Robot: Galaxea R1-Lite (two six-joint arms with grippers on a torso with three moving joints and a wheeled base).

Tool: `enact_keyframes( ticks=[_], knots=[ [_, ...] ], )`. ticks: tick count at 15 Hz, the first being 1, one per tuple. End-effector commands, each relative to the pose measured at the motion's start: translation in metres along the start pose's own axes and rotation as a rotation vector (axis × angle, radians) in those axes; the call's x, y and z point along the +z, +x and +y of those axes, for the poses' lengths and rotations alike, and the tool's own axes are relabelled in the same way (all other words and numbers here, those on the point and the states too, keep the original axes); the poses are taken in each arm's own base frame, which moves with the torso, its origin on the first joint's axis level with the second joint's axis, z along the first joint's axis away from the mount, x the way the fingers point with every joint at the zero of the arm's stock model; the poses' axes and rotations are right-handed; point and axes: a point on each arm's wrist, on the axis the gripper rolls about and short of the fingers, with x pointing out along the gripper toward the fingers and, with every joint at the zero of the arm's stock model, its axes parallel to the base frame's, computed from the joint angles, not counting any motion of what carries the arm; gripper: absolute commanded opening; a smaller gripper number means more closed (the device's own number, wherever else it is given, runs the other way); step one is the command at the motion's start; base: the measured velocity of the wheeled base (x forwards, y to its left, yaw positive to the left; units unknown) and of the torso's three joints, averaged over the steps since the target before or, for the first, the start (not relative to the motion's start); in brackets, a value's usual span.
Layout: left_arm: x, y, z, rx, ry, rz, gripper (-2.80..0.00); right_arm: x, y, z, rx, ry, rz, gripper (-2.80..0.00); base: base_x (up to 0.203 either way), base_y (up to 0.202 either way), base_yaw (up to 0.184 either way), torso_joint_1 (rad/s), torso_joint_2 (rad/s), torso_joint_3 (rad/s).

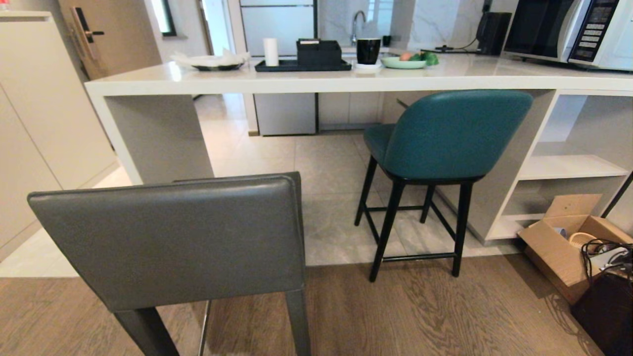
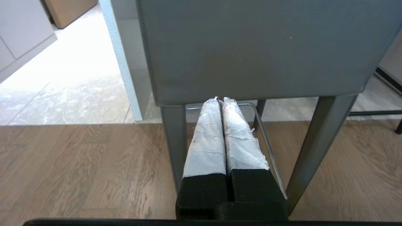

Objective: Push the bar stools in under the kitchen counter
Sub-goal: Push the gray chair back under the dining table

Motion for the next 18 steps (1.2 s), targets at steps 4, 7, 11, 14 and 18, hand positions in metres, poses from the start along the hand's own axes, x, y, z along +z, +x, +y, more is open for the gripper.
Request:
enact_keyframes(
  ticks=[4, 7, 11, 14, 18],
  knots=[
    [-0.0046, 0.0012, 0.0, -0.001, 0.001, 0.017, -2.8, -0.0004, 0.0002, 0.0, 0.0, 0.0, 0.002, -2.8, 0.002, 0.016, 0.001, 0.001, 0.0, 0.002],
    [-0.0046, 0.0012, 0.0, -0.001, 0.001, 0.017, -2.8, -0.0004, 0.0002, 0.0, 0.0, 0.0, 0.002, -2.8, 0.002, 0.159, -0.003, 0.001, 0.01, 0.004],
    [-0.0046, 0.0012, 0.0, -0.001, 0.001, 0.017, -2.8, -0.0004, 0.0002, 0.0, 0.0, 0.0, 0.002, -2.8, 0.0, 0.196, 0.0, 0.003, 0.0, 0.002],
    [-0.0046, 0.0012, 0.0, -0.001, 0.001, 0.017, -2.8, -0.0004, 0.0002, 0.0, 0.0, 0.0, 0.002, -2.8, 0.0, 0.196, -0.001, 0.001, 0.0, 0.005],
    [-0.0046, 0.0012, 0.0, -0.001, 0.001, 0.017, -2.8, -0.0004, 0.0002, 0.0, 0.0, 0.0, 0.002, -2.8, 0.0, 0.195, -0.002, 0.0, 0.0, 0.005]
  ],
)
